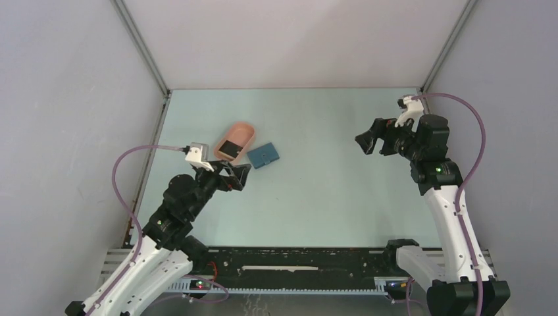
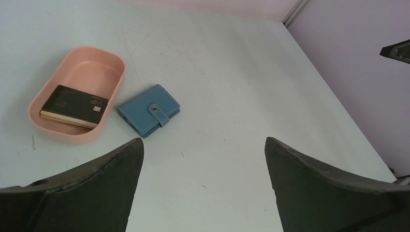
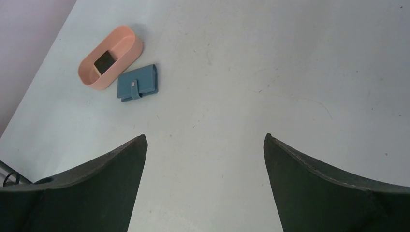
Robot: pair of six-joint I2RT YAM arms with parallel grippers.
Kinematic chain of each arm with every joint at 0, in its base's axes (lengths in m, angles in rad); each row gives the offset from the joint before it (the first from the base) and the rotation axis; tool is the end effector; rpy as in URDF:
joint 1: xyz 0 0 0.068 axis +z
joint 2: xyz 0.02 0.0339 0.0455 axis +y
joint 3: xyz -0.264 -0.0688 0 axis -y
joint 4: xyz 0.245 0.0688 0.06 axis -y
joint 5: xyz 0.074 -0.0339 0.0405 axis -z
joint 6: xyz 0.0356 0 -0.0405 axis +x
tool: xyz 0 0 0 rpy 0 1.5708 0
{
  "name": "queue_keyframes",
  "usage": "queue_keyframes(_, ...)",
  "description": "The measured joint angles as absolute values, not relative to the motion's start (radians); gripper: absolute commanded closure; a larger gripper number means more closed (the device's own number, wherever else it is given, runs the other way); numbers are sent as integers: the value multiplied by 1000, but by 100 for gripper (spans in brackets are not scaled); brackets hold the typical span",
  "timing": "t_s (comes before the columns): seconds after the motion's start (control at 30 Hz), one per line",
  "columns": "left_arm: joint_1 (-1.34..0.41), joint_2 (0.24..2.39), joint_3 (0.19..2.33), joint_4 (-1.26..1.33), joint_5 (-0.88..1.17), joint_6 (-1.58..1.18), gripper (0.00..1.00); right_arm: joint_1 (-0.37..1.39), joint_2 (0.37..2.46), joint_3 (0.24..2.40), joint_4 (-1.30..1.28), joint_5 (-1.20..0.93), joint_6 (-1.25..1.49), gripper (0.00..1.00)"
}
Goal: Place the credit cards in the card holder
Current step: Move the card holder to the center of the board.
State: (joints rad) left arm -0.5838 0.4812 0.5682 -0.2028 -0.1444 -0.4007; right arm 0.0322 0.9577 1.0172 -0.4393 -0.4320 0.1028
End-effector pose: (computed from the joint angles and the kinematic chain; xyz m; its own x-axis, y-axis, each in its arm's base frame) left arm 0.1141 -0.0692 0.3041 -0.2550 -0.2942 -0.9211 0.3548 0.8577 -0.3721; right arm 0.2073 0.0216 0.3645 -0.4115 0.0800 -0.9079 -0.3777 0.8916 0.2497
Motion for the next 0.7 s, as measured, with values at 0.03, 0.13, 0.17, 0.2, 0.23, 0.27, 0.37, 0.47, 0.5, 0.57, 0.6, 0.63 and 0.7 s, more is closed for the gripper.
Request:
queue_keyframes(0.03, -583, 484, 568, -202, -142, -403, 0, 32, 957, 1017, -441, -435, 103, 0)
queue_keyframes(0.13, -578, 487, 568, -198, -126, -421, 0, 32, 957, 1017, -446, -449, 103, 0)
queue_keyframes(0.17, -577, 487, 567, -193, -122, -427, 0, 33, 957, 1017, -446, -455, 103, 0)
queue_keyframes(0.2, -576, 487, 564, -185, -117, -432, 0, 33, 957, 1017, -445, -458, 103, 0)
queue_keyframes(0.23, -575, 487, 556, -171, -110, -438, 0, 33, 957, 1017, -445, -461, 103, 0)
queue_keyframes(0.27, -575, 489, 546, -159, -101, -446, 0, 35, 958, 1017, -445, -464, 103, 0)
queue_keyframes(0.37, -574, 511, 519, -129, -73, -457, 0, 47, 958, 1017, -444, -469, 95, 0)
queue_keyframes(0.47, -574, 564, 505, -103, -31, -463, 0, 92, 959, 1018, -445, -481, 45, 0)
queue_keyframes(0.5, -574, 583, 505, -97, -15, -463, 0, 117, 962, 1020, -449, -495, 4, 0)
queue_keyframes(0.57, -574, 618, 505, -76, 14, -461, 0, 181, 984, 1040, -487, -542, -118, 0)
queue_keyframes(0.6, -574, 640, 505, -61, 35, -461, 0, 221, 1003, 1054, -513, -575, -188, 0)
queue_keyframes(0.63, -574, 665, 505, -44, 52, -461, 0, 247, 1022, 1062, -529, -599, -229, 0)
queue_keyframes(0.7, -574, 719, 506, -7, 83, -458, 0, 284, 1071, 1071, -563, -691, -300, 0)
